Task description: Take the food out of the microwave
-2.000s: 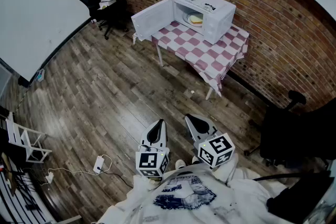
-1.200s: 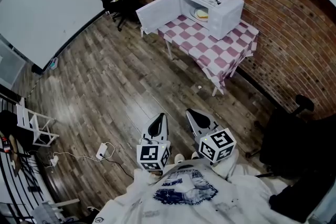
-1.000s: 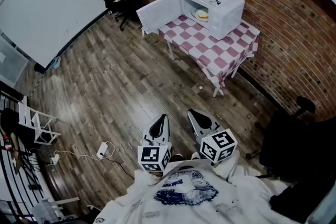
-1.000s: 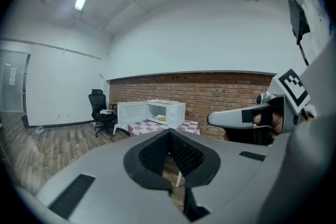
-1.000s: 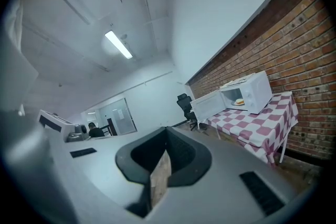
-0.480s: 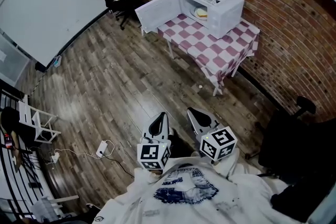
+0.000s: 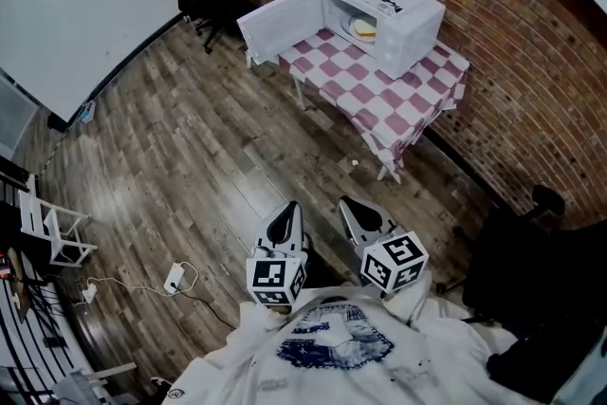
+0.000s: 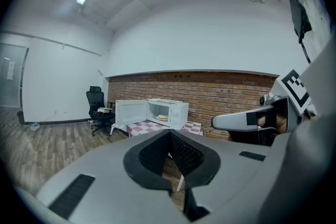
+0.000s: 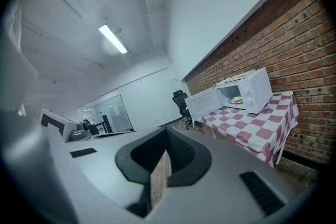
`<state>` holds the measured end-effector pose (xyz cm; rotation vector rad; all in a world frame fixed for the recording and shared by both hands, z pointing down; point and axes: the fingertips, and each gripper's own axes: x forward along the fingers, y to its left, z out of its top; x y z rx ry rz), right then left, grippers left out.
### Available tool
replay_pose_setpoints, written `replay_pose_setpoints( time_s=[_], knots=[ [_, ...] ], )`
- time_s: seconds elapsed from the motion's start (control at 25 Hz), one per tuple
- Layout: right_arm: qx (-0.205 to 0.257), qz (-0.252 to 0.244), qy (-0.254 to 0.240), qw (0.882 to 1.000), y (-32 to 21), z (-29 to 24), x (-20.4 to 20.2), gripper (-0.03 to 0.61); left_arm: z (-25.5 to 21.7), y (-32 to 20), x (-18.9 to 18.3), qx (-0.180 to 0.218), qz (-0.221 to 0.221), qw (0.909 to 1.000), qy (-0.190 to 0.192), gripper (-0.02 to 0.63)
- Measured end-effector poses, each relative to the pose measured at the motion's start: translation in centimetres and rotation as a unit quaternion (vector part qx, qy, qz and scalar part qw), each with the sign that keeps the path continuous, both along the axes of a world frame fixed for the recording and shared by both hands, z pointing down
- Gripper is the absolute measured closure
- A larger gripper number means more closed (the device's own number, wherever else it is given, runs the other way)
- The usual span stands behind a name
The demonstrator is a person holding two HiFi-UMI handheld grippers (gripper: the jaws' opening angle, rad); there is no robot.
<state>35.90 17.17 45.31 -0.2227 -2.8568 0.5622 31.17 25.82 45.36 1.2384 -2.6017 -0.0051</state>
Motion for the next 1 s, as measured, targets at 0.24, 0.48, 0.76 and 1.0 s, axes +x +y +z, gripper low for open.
replay_pose_setpoints(
  time_s=[0.24,0.48,0.76,1.0],
  knots=[
    [0.007,0.005,0.014,1.000,0.2,0.4,-6.5,0.565,0.0,-0.3,-7.3,0.009,0.007,0.9999,0.008,0.606],
    [0.019,0.004,0.014,1.000,1.2,-0.3,-13.8,0.565,-0.6,0.2,-14.6,0.014,0.012,0.9998,0.003,0.606],
    [0.018,0.022,0.024,0.999,2.0,0.0,-20.5,0.565,-0.5,0.7,-21.3,0.014,0.035,0.9993,0.006,0.606],
    [0.021,0.038,0.026,0.999,2.7,0.2,-24.9,0.565,-0.3,1.2,-25.8,0.019,0.055,0.9983,-0.001,0.606]
  ],
)
